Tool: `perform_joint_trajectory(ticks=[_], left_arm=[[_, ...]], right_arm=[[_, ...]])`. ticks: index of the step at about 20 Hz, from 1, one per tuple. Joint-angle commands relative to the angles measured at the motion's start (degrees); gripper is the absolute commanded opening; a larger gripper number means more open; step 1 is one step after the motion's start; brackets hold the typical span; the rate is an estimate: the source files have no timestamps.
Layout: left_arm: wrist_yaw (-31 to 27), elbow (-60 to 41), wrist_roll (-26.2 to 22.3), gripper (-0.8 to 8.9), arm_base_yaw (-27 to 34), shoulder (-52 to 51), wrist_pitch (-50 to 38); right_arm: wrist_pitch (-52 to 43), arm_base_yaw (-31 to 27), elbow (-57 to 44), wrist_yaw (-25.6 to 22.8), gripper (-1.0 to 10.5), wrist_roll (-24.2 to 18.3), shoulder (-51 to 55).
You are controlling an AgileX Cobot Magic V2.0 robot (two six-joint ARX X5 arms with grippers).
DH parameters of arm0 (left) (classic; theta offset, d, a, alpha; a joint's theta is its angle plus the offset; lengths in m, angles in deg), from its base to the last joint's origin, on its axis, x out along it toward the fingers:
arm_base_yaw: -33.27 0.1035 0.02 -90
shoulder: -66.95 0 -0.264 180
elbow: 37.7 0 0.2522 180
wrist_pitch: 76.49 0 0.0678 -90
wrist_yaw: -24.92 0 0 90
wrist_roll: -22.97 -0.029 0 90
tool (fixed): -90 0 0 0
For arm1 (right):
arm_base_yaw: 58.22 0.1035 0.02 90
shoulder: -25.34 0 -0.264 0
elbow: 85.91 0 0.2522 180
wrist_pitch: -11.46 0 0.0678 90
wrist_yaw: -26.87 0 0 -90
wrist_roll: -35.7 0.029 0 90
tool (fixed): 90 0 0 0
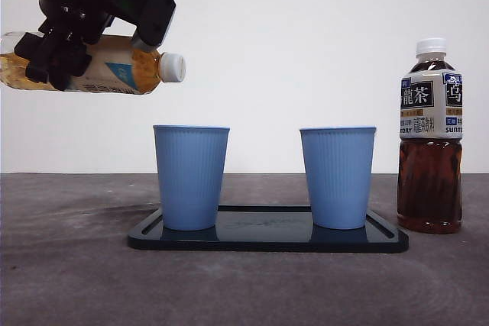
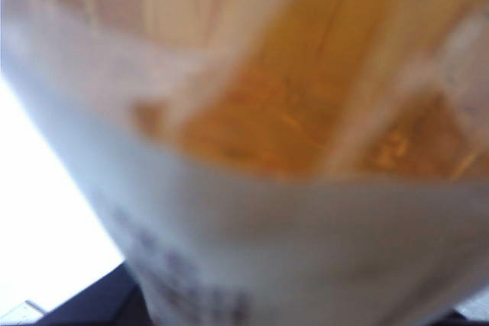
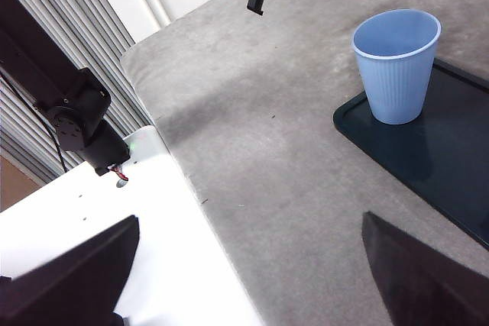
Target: Pour the drink into the cup
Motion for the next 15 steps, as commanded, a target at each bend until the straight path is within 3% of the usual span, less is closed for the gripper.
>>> perform_joint_trajectory(ticks=[1, 10, 15], left_arm=[[-1.53, 1.95, -0.04, 1.49, -0.48, 0.48, -1.16], [-1.51, 1.95, 0.83, 1.49, -0.46, 0.48, -1.2], [-1.14, 1.95, 8.92, 1.49, -0.39, 0.42, -1.29]], right_arm=[[-0.31, 0.37, 0.92, 0.24, 4.6, -0.74, -0.31], [-0.31, 0.37, 0.92, 0.2, 4.6, -0.74, -0.28], [-0.28, 0.37, 0.92, 0.02, 4.6, -0.74, -0.28]])
